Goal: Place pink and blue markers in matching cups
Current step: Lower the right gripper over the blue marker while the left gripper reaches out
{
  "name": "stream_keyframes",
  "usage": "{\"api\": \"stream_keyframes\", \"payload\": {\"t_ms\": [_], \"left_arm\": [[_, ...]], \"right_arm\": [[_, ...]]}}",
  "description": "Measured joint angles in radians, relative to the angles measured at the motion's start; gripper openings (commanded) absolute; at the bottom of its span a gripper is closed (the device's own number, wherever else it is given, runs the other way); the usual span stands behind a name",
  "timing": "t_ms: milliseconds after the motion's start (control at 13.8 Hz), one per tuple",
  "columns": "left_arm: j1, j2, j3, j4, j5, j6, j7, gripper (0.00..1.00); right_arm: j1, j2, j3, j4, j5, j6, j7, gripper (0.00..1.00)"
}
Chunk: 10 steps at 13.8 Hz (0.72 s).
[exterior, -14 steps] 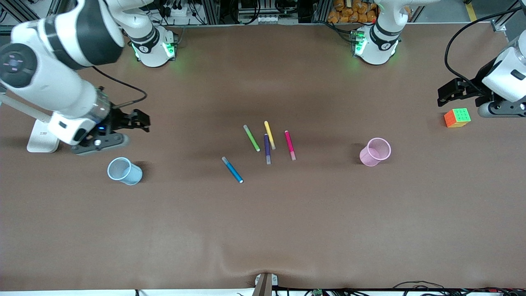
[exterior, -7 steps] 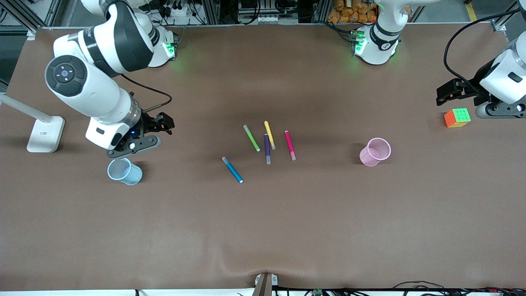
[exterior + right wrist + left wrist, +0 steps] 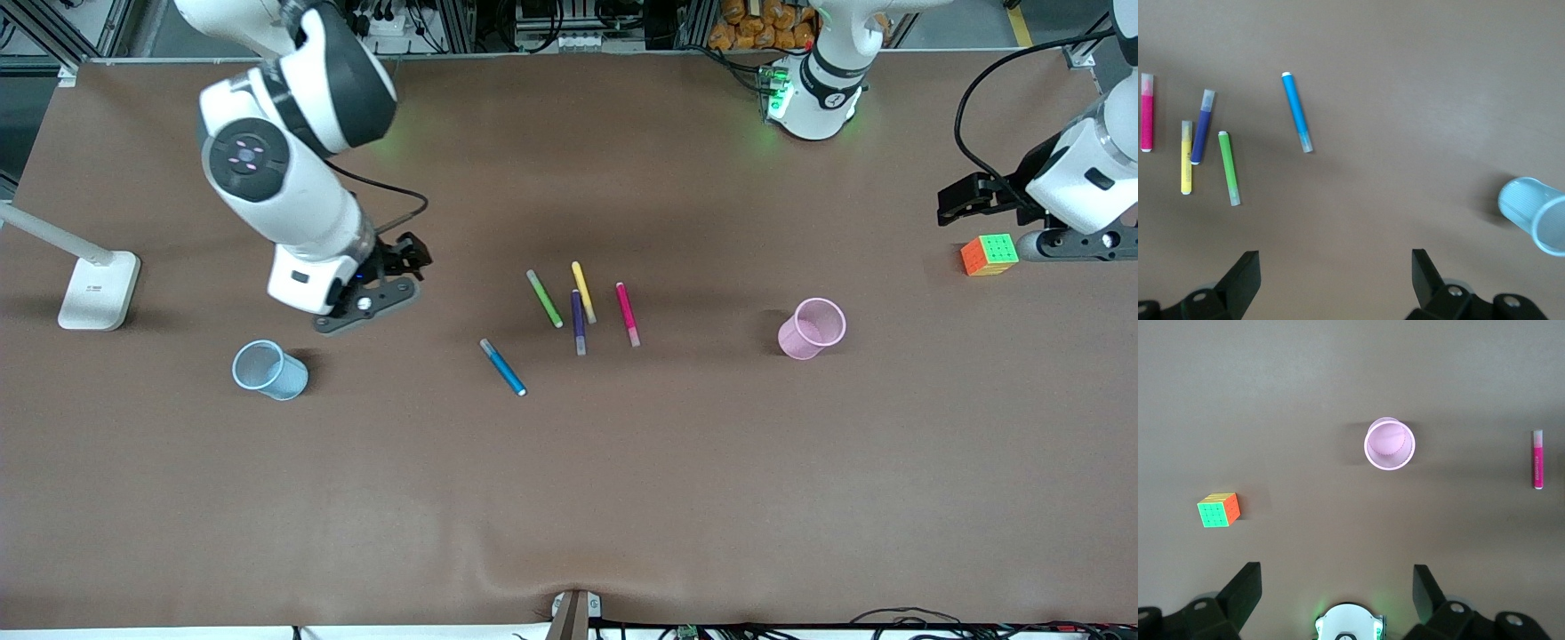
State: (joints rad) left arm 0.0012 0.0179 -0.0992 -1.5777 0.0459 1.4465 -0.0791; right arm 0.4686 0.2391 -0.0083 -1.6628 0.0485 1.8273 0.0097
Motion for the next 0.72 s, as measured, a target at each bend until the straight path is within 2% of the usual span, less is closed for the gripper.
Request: {"api": "stream_keyframes", "payload": {"t_ms": [722], "left_arm": [[-0.004,0.040,-0.004,-0.001,0.000,-0.050,-0.024,1.00]], "right_arm": [[0.053,0.147,0.000,0.001,0.000,0.222,0.001,1.00]]}}
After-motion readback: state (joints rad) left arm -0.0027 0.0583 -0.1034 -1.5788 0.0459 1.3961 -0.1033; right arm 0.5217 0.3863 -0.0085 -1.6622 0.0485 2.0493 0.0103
